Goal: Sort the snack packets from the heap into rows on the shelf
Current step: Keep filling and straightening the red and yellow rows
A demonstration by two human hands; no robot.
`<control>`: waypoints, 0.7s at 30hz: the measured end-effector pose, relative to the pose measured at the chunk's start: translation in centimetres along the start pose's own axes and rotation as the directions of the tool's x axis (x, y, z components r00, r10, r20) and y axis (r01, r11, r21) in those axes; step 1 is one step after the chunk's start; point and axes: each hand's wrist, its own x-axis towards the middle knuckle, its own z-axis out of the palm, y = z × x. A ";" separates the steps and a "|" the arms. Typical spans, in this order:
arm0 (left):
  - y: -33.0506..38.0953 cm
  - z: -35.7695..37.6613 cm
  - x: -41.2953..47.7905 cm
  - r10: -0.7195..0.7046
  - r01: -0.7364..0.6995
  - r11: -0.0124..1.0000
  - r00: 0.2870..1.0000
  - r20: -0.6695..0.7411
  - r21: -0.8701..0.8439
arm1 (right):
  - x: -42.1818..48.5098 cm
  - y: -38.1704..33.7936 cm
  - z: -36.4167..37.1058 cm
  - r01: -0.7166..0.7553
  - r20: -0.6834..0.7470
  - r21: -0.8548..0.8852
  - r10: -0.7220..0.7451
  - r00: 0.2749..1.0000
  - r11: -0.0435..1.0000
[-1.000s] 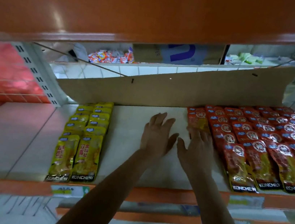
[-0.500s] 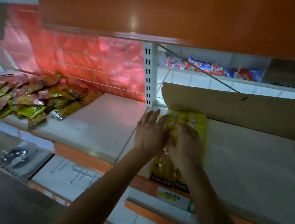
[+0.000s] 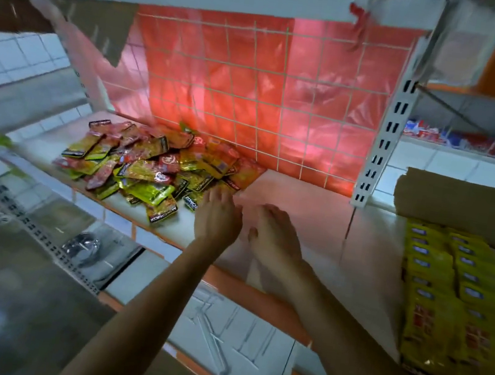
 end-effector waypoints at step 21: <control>-5.9 1.6 3.8 0.097 -0.080 0.973 0.993 -0.066 0.217 | 6.3 -4.1 6.8 0.085 0.083 -0.186 -0.070 0.994 0.979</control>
